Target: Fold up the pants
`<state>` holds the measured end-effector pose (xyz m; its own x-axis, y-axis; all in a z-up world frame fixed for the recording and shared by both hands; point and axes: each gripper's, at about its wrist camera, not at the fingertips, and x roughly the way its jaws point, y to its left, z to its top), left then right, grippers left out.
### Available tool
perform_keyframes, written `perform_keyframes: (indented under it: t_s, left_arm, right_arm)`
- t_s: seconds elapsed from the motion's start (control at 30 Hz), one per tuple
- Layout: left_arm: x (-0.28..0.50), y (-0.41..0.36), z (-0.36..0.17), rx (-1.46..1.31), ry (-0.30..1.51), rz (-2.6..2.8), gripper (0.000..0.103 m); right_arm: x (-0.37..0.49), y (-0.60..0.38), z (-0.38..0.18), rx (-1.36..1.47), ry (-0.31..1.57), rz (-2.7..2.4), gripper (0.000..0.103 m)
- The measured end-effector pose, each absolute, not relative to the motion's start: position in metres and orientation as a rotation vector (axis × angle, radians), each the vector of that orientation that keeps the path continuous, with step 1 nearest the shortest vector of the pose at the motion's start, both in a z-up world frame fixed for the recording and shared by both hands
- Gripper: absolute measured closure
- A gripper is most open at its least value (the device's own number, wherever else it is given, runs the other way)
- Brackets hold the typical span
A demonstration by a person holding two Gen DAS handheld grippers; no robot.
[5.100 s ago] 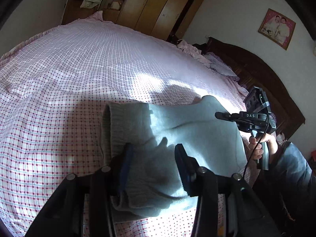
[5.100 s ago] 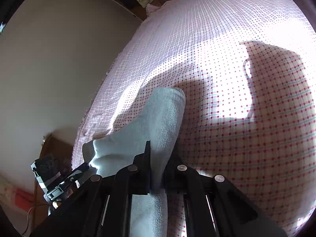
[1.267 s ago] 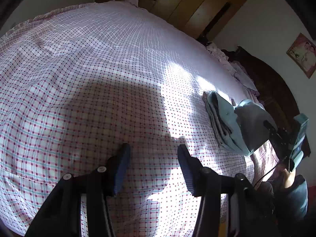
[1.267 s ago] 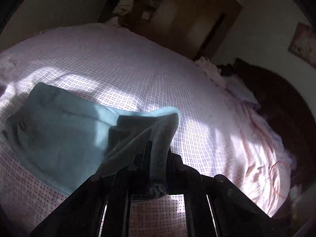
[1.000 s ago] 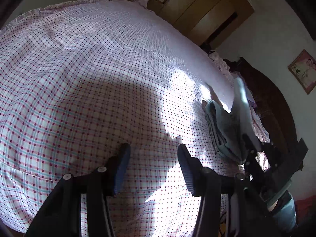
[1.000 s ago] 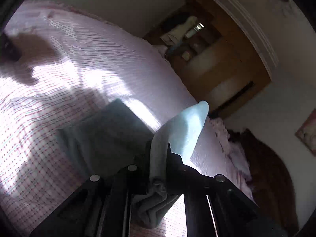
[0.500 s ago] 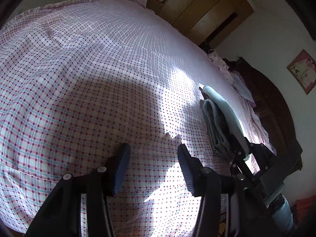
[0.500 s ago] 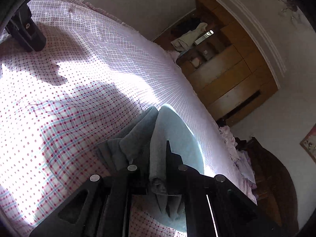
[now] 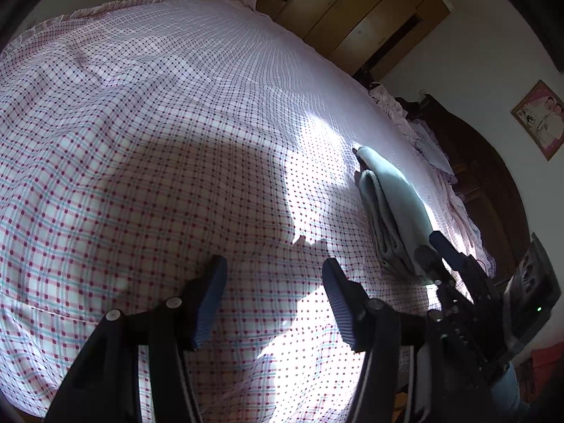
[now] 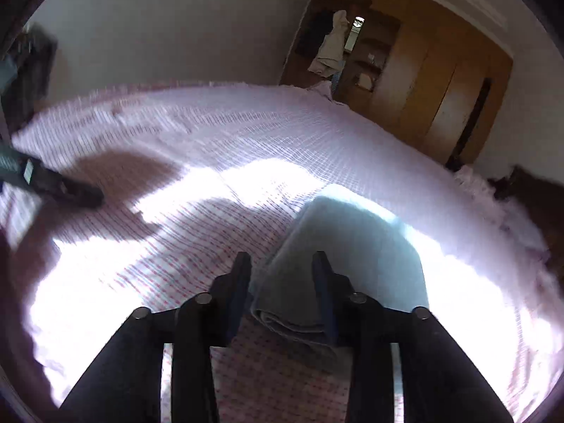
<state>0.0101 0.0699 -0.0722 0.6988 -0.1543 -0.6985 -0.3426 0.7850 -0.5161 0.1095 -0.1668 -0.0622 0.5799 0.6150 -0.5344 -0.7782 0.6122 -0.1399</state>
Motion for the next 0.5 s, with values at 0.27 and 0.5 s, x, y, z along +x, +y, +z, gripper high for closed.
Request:
perform_keyframes:
  t_s: [0.27,0.5]
  left_arm:
    - [0.028,0.055,-0.073,-0.649,0.830,-0.006,0.039]
    - [0.061,0.028,-0.073,-0.821,0.892,-0.215,0.036]
  right_arm:
    - [0.129,-0.230,-0.049,-0.155,0.533,0.827,0.064]
    - [0.155,-0.310,-0.073,0.084,0.585,0.760,0.062]
